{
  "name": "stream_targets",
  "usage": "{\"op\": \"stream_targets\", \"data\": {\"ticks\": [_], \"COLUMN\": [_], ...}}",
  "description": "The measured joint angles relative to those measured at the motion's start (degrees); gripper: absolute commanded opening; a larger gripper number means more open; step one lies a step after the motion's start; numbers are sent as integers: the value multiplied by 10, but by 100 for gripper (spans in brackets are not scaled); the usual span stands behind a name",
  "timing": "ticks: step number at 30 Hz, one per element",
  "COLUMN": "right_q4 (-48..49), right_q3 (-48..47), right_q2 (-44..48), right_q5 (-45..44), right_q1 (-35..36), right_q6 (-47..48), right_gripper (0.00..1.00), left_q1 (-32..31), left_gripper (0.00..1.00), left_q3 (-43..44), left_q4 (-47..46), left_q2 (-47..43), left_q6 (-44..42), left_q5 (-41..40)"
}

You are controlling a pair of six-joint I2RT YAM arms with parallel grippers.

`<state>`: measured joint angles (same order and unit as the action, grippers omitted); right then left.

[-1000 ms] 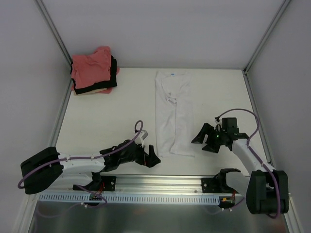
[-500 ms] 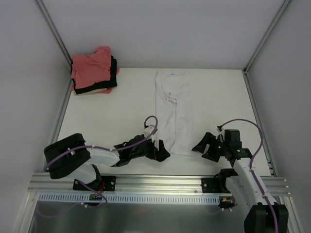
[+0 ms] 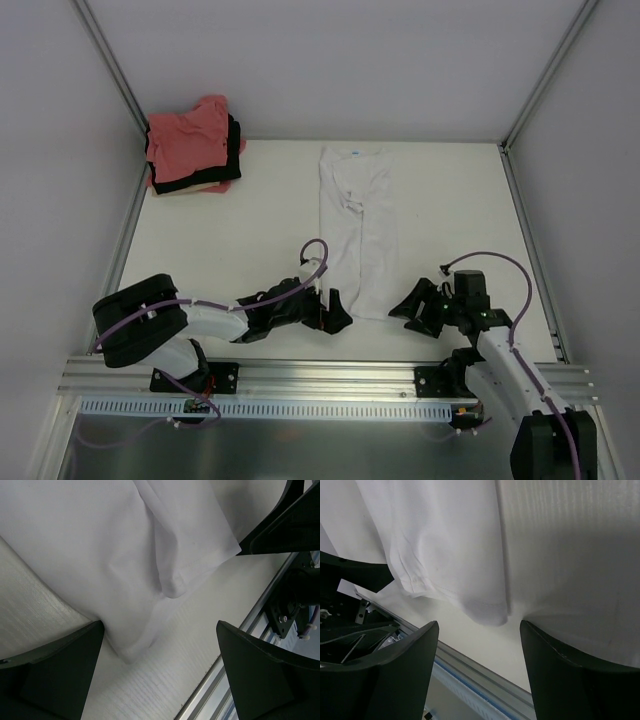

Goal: Fold and stack the t-shirts
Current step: Grab the bottom of the folded rectangular tshirt with both arms

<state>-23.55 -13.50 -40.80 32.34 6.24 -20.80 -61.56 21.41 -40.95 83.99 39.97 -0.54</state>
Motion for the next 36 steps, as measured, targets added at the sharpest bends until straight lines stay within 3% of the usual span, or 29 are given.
{"op": "stream_targets", "data": {"ticks": [13,21,28,36], "right_q4": [169,159,94,91], "right_q3": [-7,-18,-26,-42], "right_q2": [-143,-147,-98,-128], "right_q5": [14,-1,-56,-69], "right_q1": [76,77,78,78], "right_q6": [-65,-57,-30,-23], "right_gripper": [69,69,70,69], "left_q1": [-4,-4,-4,-4], "left_gripper": [99,99,99,99], "left_q3": [1,1,5,7], "left_q4": [79,92,99,103], "left_q2": [-45,-51,-51,-51], "left_q6": [-3,-4,-5,-6], "left_q5": [-2,-2,-2,-2]}}
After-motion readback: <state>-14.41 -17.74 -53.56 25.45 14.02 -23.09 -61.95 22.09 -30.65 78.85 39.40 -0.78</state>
